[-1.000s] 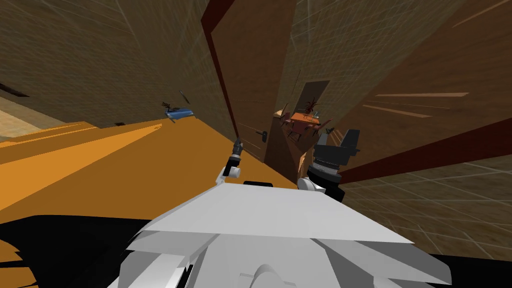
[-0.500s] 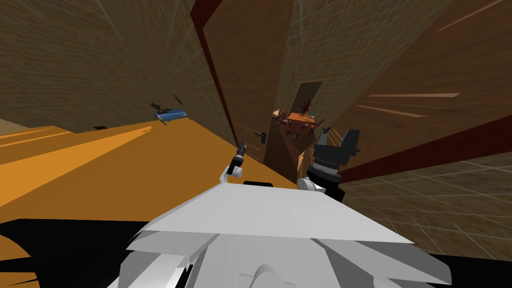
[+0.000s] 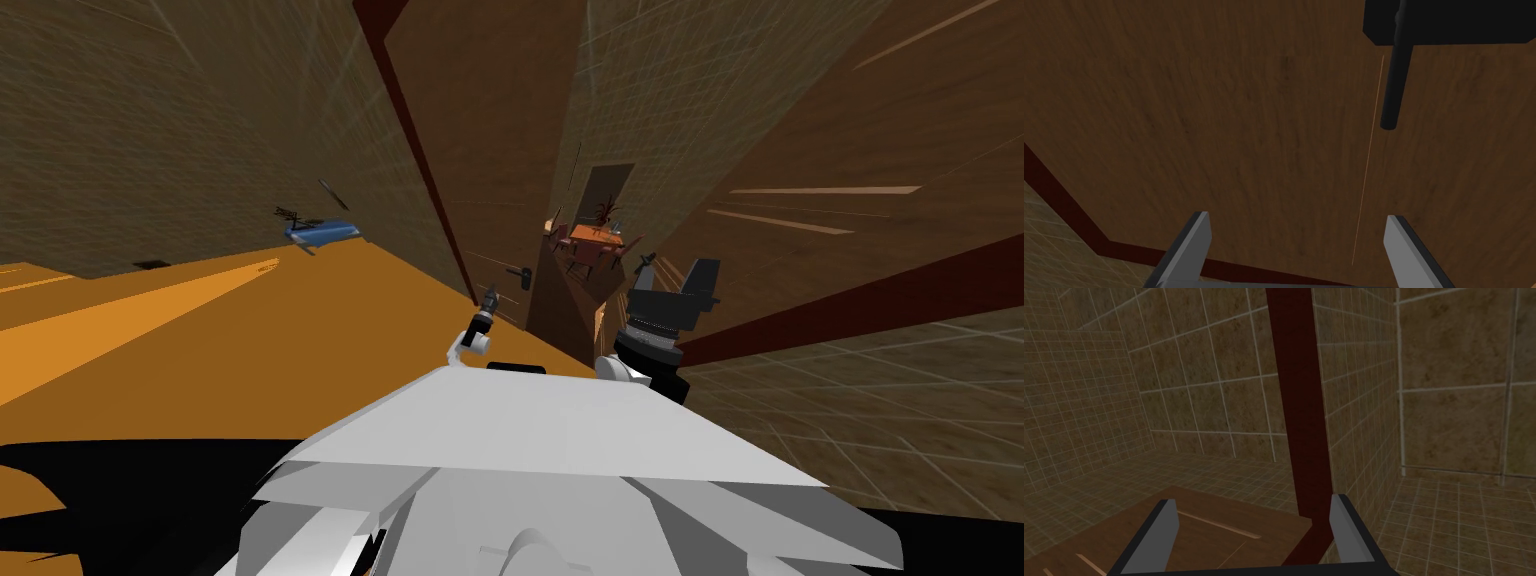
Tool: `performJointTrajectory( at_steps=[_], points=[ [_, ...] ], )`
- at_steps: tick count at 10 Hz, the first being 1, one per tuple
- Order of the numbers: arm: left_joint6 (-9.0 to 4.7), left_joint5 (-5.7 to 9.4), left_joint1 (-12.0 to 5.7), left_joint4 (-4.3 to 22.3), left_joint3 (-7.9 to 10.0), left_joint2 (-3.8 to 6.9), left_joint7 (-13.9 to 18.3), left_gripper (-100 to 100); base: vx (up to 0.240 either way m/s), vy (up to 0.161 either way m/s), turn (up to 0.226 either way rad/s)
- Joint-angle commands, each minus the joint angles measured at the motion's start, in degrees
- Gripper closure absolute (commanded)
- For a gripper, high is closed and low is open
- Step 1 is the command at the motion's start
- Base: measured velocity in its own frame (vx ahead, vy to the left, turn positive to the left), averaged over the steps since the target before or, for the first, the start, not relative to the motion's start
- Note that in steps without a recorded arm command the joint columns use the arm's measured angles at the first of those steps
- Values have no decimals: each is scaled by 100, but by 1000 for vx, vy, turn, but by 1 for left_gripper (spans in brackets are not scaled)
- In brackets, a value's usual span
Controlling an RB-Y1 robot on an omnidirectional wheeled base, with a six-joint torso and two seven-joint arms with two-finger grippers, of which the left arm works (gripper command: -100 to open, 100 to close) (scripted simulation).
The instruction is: Push the door open
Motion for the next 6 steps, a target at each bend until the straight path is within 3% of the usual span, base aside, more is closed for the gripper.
performJointTrajectory(
  at_steps=[1,6],
  points=[
    [32,-1,-121,210,-83,13,47,-100,80,53,-102],
    [95,-11,-403,759,-325,38,165,-100,86,53,-90]
  ],
)
